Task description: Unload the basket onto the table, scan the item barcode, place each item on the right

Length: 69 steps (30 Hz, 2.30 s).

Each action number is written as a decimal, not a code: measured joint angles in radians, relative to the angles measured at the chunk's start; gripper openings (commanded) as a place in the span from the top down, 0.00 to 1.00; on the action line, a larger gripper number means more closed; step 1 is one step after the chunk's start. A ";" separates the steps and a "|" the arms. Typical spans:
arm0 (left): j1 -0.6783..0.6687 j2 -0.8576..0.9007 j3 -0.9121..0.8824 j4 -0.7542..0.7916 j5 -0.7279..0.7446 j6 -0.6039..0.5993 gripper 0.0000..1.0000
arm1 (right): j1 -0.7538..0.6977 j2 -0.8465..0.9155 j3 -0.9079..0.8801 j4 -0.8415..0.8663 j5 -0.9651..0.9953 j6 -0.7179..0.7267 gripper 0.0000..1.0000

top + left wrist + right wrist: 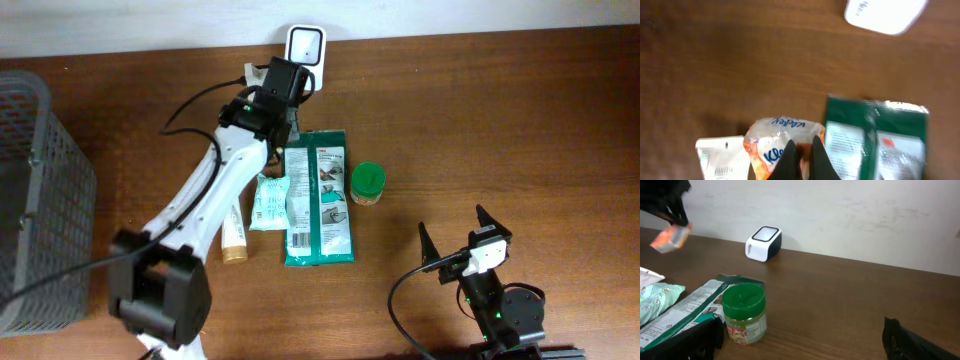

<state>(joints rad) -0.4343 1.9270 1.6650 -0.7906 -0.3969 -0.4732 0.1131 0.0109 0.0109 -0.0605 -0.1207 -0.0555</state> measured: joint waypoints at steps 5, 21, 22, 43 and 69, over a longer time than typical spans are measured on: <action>0.079 0.116 0.000 0.061 -0.032 0.000 1.00 | 0.000 0.000 0.000 0.000 0.000 0.001 0.02; 0.105 0.263 0.000 -0.002 0.026 -0.005 0.34 | 0.000 0.000 0.000 0.000 0.000 0.001 0.02; 0.105 0.263 0.000 -0.003 0.034 -0.005 0.33 | 0.000 0.000 0.000 0.000 0.000 0.000 0.02; 0.503 -0.070 0.193 -0.250 0.364 0.454 0.01 | 0.000 0.000 0.000 0.000 0.000 0.000 0.02; 0.549 -0.070 0.193 -0.250 0.383 0.608 0.01 | 0.000 0.000 0.000 0.000 0.000 0.000 0.02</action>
<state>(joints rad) 0.1146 1.8568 1.8580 -1.0409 -0.0135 0.1352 0.1131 0.0109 0.0109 -0.0605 -0.1207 -0.0555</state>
